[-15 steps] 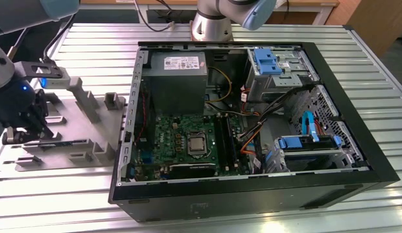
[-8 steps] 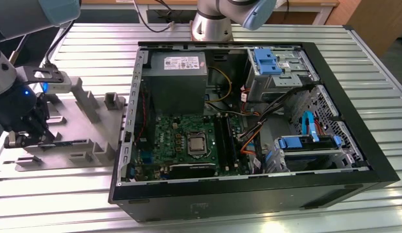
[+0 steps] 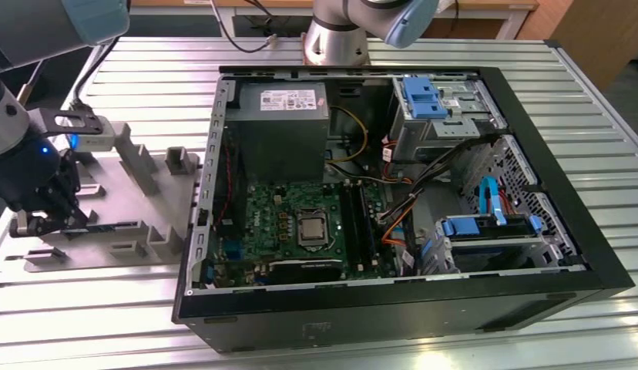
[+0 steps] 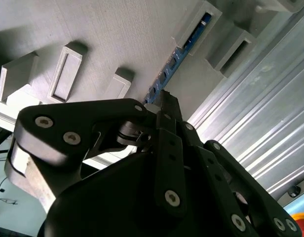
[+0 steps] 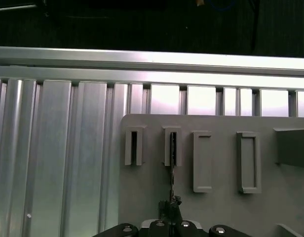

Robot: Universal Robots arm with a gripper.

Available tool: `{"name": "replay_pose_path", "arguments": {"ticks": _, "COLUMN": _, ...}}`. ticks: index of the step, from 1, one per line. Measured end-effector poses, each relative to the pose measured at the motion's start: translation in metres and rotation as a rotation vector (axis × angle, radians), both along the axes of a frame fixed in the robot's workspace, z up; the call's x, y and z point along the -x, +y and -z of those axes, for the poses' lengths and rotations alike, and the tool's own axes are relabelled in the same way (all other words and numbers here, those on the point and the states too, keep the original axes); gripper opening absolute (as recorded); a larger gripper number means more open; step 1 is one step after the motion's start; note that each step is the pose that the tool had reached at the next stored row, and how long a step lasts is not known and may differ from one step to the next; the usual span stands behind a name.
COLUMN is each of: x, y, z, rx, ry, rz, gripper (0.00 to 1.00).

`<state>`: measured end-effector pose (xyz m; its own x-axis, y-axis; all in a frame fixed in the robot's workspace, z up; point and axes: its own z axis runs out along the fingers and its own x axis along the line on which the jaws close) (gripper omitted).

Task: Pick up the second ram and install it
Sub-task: 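Pick up the second ram and move it above second insertion slot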

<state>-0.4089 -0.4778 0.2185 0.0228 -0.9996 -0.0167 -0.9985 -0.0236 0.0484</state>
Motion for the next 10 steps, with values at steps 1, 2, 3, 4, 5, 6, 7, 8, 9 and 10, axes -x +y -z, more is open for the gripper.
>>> {"name": "replay_pose_path", "arguments": {"ticks": 1, "x": 0.0000, "y": 0.0000, "z": 0.0001, "rx": -0.0001, "ry": 0.0000, "rz": 0.000, "gripper": 0.11}}
{"name": "replay_pose_path", "arguments": {"ticks": 2, "x": 0.0000, "y": 0.0000, "z": 0.0001, "rx": -0.0001, "ry": -0.0001, "rz": 0.000, "gripper": 0.11}}
{"name": "replay_pose_path", "arguments": {"ticks": 3, "x": 0.0000, "y": 0.0000, "z": 0.0002, "rx": -0.0001, "ry": -0.0002, "rz": 0.000, "gripper": 0.11}}
{"name": "replay_pose_path", "arguments": {"ticks": 4, "x": 0.0000, "y": 0.0000, "z": 0.0002, "rx": -0.0001, "ry": -0.0001, "rz": 0.000, "gripper": 0.11}}
{"name": "replay_pose_path", "arguments": {"ticks": 5, "x": 0.0000, "y": 0.0000, "z": 0.0002, "rx": -0.0001, "ry": -0.0001, "rz": 0.000, "gripper": 0.17}}
{"name": "replay_pose_path", "arguments": {"ticks": 6, "x": 0.0000, "y": 0.0000, "z": 0.0003, "rx": -0.0001, "ry": -0.0001, "rz": 0.000, "gripper": 0.17}}
{"name": "replay_pose_path", "arguments": {"ticks": 7, "x": 0.0000, "y": 0.0000, "z": 0.0003, "rx": -0.0002, "ry": -0.0002, "rz": 0.000, "gripper": 0.17}}
{"name": "replay_pose_path", "arguments": {"ticks": 8, "x": 0.0000, "y": 0.0000, "z": 0.0004, "rx": -0.0002, "ry": -0.0002, "rz": 0.000, "gripper": 0.24}}
{"name": "replay_pose_path", "arguments": {"ticks": 9, "x": 0.0000, "y": 0.0000, "z": 0.0004, "rx": -0.0001, "ry": -0.0002, "rz": 0.000, "gripper": 0.24}}
{"name": "replay_pose_path", "arguments": {"ticks": 10, "x": 0.0000, "y": 0.0000, "z": 0.0008, "rx": -0.0006, "ry": -0.0003, "rz": 0.000, "gripper": 0.24}}
